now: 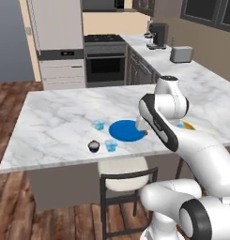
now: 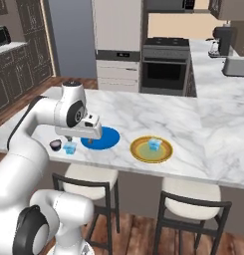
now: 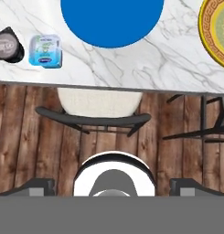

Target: Place two yogurt containers on each plate.

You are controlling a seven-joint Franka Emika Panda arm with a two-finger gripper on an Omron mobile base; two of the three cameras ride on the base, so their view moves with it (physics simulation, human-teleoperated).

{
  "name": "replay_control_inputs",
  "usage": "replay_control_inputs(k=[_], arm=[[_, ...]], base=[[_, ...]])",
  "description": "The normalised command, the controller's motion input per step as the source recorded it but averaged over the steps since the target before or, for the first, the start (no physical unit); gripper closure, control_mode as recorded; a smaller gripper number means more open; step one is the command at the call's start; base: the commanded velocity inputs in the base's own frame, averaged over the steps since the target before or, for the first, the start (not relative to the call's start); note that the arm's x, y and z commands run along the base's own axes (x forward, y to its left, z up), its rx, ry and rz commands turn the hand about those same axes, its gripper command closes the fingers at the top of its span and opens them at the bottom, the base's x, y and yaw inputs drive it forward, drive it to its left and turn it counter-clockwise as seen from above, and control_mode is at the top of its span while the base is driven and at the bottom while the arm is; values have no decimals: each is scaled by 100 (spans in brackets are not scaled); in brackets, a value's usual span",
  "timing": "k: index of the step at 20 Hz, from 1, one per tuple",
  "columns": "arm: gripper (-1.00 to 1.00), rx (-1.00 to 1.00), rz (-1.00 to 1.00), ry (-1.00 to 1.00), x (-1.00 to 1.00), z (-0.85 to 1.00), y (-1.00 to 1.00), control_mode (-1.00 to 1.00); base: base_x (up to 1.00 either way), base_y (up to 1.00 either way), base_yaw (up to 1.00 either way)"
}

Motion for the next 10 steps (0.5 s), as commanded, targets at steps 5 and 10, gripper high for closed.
replay_control_inputs(k=[5,10], arm=[[-100,0,0,0,0,0,0,100],[-100,0,0,0,0,0,0,100]], base=[[25,37,0],[37,9,0]])
